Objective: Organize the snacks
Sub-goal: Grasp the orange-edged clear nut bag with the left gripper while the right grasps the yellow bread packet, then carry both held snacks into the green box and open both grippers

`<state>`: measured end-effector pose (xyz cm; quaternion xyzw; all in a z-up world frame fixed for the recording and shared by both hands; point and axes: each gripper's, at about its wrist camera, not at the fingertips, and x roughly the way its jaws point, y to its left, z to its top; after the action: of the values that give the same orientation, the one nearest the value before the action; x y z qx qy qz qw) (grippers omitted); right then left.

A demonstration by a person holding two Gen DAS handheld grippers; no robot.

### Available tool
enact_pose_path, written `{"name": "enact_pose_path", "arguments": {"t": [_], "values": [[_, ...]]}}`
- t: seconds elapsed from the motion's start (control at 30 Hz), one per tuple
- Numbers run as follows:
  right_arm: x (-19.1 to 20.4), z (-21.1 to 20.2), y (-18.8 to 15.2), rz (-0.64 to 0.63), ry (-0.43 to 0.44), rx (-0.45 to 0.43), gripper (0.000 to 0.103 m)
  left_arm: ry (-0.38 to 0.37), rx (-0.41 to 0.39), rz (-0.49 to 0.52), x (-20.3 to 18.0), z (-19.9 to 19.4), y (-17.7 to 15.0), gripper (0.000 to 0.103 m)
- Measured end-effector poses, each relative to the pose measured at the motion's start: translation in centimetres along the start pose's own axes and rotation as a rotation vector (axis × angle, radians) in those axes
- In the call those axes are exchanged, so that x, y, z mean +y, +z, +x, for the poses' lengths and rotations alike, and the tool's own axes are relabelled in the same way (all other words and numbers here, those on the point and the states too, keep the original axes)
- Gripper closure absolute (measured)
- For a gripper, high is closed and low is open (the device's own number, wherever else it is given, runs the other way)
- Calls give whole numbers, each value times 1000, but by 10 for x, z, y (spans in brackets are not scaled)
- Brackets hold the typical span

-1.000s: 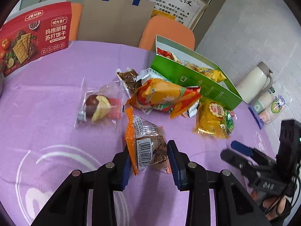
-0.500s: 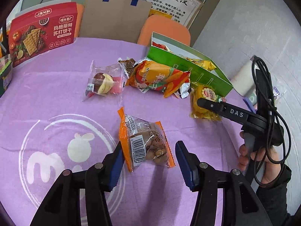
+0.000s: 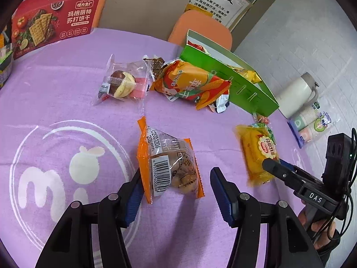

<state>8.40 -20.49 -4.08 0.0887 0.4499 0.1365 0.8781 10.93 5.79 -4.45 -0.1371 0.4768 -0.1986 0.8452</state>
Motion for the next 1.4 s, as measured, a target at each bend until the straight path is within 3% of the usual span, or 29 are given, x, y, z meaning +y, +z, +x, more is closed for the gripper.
{"name": "enact_pose_path", "arguments": {"t": [0.2, 0.27, 0.33, 0.5, 0.83, 1.03, 1.2, 1.4], "values": [[5, 4, -3, -9, -12, 2, 39, 9, 0, 6, -6, 3, 13, 44], [5, 7, -5, -11, -18, 6, 39, 23, 6, 14, -6, 5, 13, 49], [5, 13, -7, -9, -18, 19, 54, 34, 15, 14, -5, 8, 10, 59], [2, 8, -9, 5, -8, -8, 59, 41, 6, 36, -8, 6, 3, 62], [9, -34, 3, -15, 53, -118, 62, -23, -29, 85, -36, -12, 11, 65], [3, -61, 31, -15, 78, -217, 62, -71, -88, 160, -70, -34, 41, 65], [-13, -71, 62, -7, 26, -284, 62, -94, -129, 200, -97, -38, 80, 65], [-42, -60, 97, 25, -43, -300, 62, -89, -153, 211, -119, -21, 131, 65]]}}
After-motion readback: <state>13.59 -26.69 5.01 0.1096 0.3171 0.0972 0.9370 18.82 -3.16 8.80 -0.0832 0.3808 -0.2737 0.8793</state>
